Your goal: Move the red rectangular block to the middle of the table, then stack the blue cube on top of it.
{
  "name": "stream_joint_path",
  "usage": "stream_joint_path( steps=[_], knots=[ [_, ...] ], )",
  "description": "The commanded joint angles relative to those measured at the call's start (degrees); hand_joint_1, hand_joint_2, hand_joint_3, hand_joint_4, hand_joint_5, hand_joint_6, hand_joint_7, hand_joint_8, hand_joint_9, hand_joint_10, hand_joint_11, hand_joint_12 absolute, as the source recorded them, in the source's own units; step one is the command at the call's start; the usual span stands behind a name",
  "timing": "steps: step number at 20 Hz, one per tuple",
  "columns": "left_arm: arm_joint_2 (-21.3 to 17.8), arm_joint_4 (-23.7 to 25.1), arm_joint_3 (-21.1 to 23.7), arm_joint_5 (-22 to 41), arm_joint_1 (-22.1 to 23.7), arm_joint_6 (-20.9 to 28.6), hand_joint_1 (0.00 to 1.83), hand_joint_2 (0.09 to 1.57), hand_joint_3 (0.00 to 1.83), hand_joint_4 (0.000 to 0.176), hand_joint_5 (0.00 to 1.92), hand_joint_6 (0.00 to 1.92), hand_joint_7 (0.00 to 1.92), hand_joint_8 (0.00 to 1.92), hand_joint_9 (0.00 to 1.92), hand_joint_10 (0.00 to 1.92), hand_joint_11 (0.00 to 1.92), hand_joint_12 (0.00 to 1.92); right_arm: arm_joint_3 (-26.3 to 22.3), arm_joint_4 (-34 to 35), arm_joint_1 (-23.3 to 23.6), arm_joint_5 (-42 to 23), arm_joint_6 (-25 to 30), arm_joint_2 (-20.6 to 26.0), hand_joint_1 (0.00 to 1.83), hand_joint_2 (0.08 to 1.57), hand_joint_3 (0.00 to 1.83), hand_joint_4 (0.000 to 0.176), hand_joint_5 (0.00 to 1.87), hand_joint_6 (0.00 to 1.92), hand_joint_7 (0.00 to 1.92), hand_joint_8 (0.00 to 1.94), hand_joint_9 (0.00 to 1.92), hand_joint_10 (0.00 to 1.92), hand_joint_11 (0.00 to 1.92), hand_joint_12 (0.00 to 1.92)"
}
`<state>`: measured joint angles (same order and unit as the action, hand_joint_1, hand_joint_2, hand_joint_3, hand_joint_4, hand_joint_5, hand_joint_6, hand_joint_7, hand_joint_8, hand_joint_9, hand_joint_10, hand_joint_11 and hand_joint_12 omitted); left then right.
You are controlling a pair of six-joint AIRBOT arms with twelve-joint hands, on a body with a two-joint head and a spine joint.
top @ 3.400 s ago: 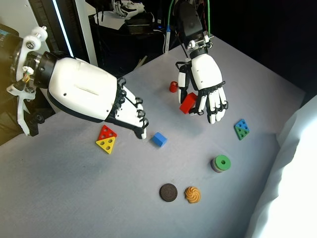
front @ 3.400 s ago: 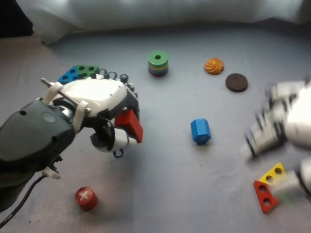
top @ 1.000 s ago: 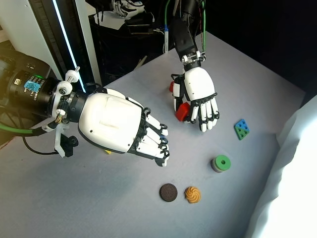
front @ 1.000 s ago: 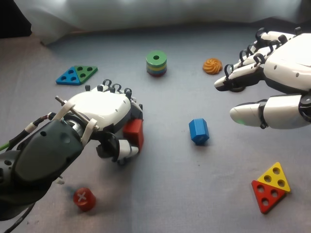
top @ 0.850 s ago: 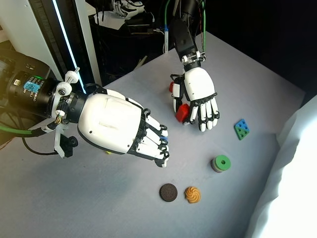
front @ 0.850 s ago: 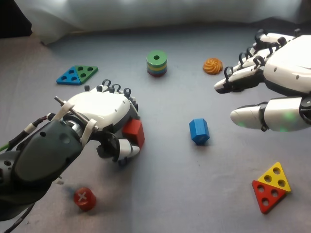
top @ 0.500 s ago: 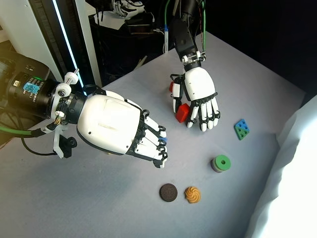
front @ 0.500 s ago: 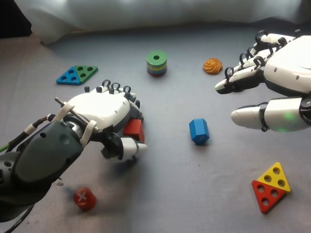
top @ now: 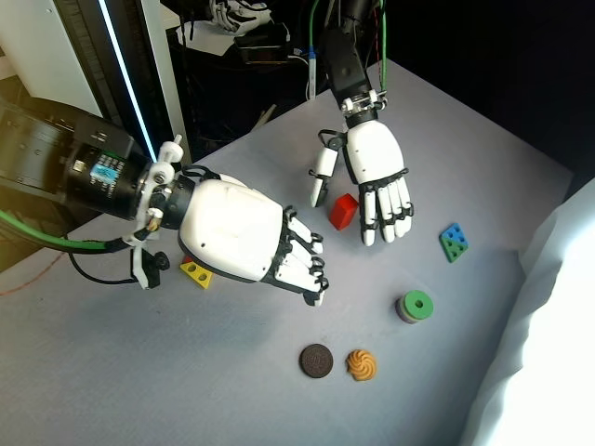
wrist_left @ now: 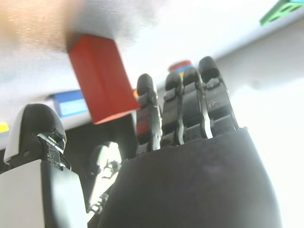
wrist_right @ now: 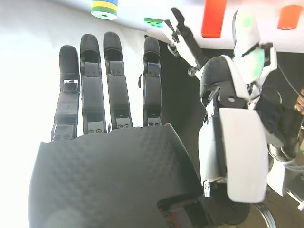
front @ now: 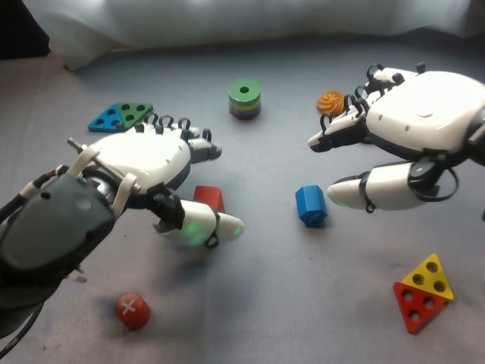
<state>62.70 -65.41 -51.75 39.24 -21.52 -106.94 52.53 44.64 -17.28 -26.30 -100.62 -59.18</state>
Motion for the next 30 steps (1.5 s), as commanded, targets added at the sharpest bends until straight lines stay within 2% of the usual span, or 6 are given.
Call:
stream_joint_path(
  steps=[1, 6, 14, 16, 18, 30],
  knots=[
    [-0.99, 1.76, 0.4, 2.99, 0.71, -0.72, 0.51, 0.91, 0.0, 0.063, 0.2, 0.0, 0.07, 0.0, 0.03, 0.0, 0.0, 0.22, 0.56, 0.14, 0.69, -4.81, -1.0, -0.09, 0.33, 1.13, 0.0, 0.0, 0.48, 0.0, 0.46, 0.0, 0.41, 0.0, 0.0, 0.91],
    [-3.16, -3.38, 2.13, 2.32, 4.08, -4.47, 0.53, 0.87, 0.0, 0.0, 0.08, 0.0, 0.03, 0.0, 0.02, 0.0, 0.0, 0.25, 3.39, 5.24, 1.56, -5.19, -4.34, -4.71, 0.43, 1.06, 0.0, 0.0, 0.44, 0.0, 0.41, 0.0, 0.38, 0.0, 0.0, 0.87],
    [-6.73, -10.06, 2.83, 0.48, 9.48, -11.2, 0.45, 0.87, 0.0, 0.0, 0.02, 0.0, 0.01, 0.0, 0.01, 0.0, 0.0, 0.21, 7.01, 15.76, 2.01, -7.9, -14.84, -10.49, 0.59, 0.82, 0.0, 0.0, 0.2, 0.0, 0.13, 0.0, 0.09, 0.0, 0.0, 0.21],
    [-7.86, -10.49, 2.4, -0.16, 10.39, -12.05, 0.45, 0.89, 0.0, 0.0, 0.04, 0.01, 0.02, 0.01, 0.01, 0.0, 0.0, 0.19, 7.3, 16.18, 2.02, -7.95, -14.86, -11.12, 0.55, 0.75, 0.0, 0.147, 0.23, 0.01, 0.06, 0.0, 0.03, 0.0, 0.0, 0.08],
    [-9.1, -10.48, 2.04, -1.22, 10.8, -12.6, 0.45, 0.89, 0.0, 0.0, 0.03, 0.0, 0.02, 0.0, 0.01, 0.0, 0.0, 0.21, 7.49, 16.18, 1.84, -8.76, -15.67, -11.75, 0.57, 0.73, 0.0, 0.176, 0.22, 0.0, 0.0, 0.0, 0.0, 0.0, 0.0, 0.0],
    [-18.33, -15.08, 4.27, -0.62, 8.66, -19.28, 0.4, 0.92, 0.0, 0.0, 0.04, 0.0, 0.03, 0.0, 0.02, 0.0, 0.0, 0.18, 9.01, 19.88, 1.23, -10.97, -18.05, -14.5, 0.9, 0.74, 0.0, 0.089, 0.67, 0.01, 0.12, 0.01, 0.0, 0.0, 0.0, 0.0]
  ],
)
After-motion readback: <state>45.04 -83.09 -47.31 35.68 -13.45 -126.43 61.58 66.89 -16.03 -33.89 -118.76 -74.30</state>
